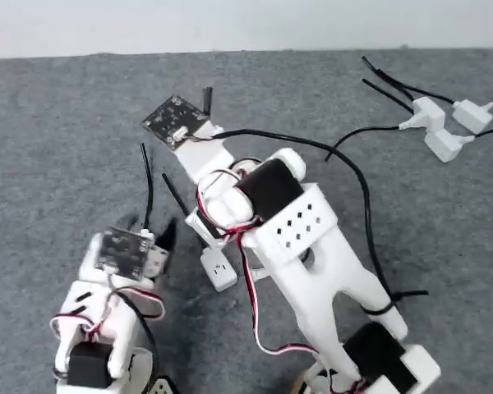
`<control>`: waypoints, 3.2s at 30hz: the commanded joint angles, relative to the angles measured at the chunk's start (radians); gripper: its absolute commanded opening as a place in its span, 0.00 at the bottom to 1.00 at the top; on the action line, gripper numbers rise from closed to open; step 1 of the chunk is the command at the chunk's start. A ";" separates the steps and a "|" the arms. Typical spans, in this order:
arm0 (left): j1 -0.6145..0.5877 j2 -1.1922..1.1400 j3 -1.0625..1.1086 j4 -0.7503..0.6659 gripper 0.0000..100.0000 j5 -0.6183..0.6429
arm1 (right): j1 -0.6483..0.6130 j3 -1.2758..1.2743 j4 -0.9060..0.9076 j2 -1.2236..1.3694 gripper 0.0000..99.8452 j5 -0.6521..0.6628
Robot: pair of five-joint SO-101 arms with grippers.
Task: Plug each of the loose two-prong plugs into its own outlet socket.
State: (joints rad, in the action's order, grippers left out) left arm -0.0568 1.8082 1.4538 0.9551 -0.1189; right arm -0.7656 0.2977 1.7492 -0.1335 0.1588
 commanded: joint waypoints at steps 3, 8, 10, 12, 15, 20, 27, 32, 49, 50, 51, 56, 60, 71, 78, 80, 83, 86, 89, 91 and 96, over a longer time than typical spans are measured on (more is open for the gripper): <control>-0.169 0.012 -0.008 -0.005 0.20 -0.011 | 0.019 0.046 0.018 0.035 0.01 0.120; -0.206 0.012 -0.007 -0.005 0.20 -0.005 | 0.012 0.046 0.025 0.160 0.01 0.321; -0.207 0.012 -0.007 -0.003 0.20 -0.005 | 0.015 0.046 0.036 0.231 0.01 0.399; -0.207 0.012 -0.007 -0.002 0.20 -0.005 | 0.015 0.046 0.047 0.294 0.01 0.416; -0.213 0.012 -0.007 -0.003 0.20 -0.005 | 0.024 0.046 0.045 0.348 0.01 0.413; -0.293 0.014 0.007 -0.054 0.20 -0.005 | 0.012 0.046 -0.012 0.340 0.01 0.505; -0.305 0.014 0.035 -0.112 0.20 -0.005 | -0.024 -0.054 -0.200 0.323 0.01 0.631; -0.305 0.014 0.076 -0.203 0.20 -0.005 | -0.028 -0.270 -0.409 0.263 0.01 0.661; -0.298 0.014 0.150 -0.292 0.20 -0.005 | -0.107 -0.713 -0.503 -0.168 0.01 0.848; -0.298 0.014 0.150 -0.295 0.20 -0.005 | -0.107 -0.727 -0.516 -0.166 0.01 0.853; -0.298 0.014 0.150 -0.293 0.20 -0.005 | -0.107 -0.746 -0.529 -0.166 0.01 0.867; -0.298 0.014 0.151 -0.293 0.20 -0.005 | -0.087 -0.810 -0.596 -0.166 0.01 0.922; -0.298 0.014 0.165 -0.304 0.20 -0.005 | -0.053 -0.818 -0.622 -0.166 0.01 0.954; -0.298 0.014 0.185 -0.336 0.20 -0.006 | -0.016 -0.816 -0.705 0.010 0.01 0.999; -0.296 0.014 0.193 -0.338 0.20 -0.008 | -0.050 -0.821 -0.710 0.010 0.01 0.996; -0.296 0.014 0.193 -0.338 0.20 -0.008 | -0.061 -0.822 -0.710 0.010 0.01 0.988; -0.296 0.014 0.193 -0.339 0.20 -0.008 | -0.071 -0.816 -0.711 0.010 0.01 0.973; -0.296 0.014 0.202 -0.358 0.20 -0.008 | -0.082 -0.816 -0.708 0.001 0.01 0.973; -0.296 0.014 0.203 -0.358 0.20 -0.008 | -0.088 -0.816 -0.705 -0.044 0.01 0.950; -0.296 0.014 0.203 -0.358 0.20 -0.008 | -0.096 -0.818 -0.704 -0.077 0.01 0.945; -0.296 0.014 0.205 -0.358 0.20 -0.008 | -0.105 -0.821 -0.677 -0.099 0.01 0.945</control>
State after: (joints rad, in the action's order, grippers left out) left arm -0.3560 1.8082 1.6686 0.6283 -0.1204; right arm -0.8669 -0.5294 1.0602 -0.1826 1.1147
